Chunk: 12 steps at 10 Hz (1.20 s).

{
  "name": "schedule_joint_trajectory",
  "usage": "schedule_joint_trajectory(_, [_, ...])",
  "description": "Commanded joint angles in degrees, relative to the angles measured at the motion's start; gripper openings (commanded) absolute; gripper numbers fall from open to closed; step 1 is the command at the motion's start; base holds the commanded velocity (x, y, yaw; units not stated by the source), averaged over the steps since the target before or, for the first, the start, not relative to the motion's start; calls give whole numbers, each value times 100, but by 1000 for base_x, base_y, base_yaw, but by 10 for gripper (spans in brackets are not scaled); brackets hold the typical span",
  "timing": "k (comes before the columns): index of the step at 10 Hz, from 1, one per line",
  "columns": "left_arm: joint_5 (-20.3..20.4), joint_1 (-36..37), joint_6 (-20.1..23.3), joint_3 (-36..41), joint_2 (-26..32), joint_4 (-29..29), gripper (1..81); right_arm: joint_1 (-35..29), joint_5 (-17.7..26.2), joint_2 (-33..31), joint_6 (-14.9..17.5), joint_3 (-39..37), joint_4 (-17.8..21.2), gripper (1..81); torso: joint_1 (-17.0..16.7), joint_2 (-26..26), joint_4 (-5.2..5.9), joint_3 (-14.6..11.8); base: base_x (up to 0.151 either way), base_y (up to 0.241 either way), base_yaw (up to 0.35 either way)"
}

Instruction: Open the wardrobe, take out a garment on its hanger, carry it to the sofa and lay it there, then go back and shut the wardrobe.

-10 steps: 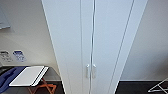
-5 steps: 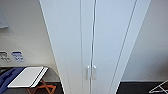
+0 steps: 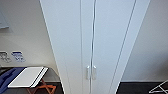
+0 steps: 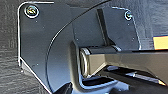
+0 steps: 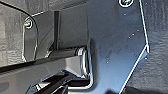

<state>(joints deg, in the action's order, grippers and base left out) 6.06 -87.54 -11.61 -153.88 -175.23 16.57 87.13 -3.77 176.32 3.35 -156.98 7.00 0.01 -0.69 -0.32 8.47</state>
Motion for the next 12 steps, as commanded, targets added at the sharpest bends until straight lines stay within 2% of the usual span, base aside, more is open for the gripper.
schedule_joint_trajectory(1, [-272, 162, 44, 86, 48, 57, 811, -261, 377, -111, 25, 219, -49, 811, 0, 0, 0, 0, 0, 0, 0])
schedule_joint_trajectory(4, [-228, 215, 53, 706, 512, 75, 811, -331, 306, -874, 8, 1579, -15, 811, 0, 0, 0, 0, 0, 0, 0])
schedule_joint_trajectory(12, [-281, 1076, 0, 4331, 3011, 4, 811, -1077, 315, -2811, -54, 4466, 3, 811, 0, 2, 0, 0, 0, 0, 0])
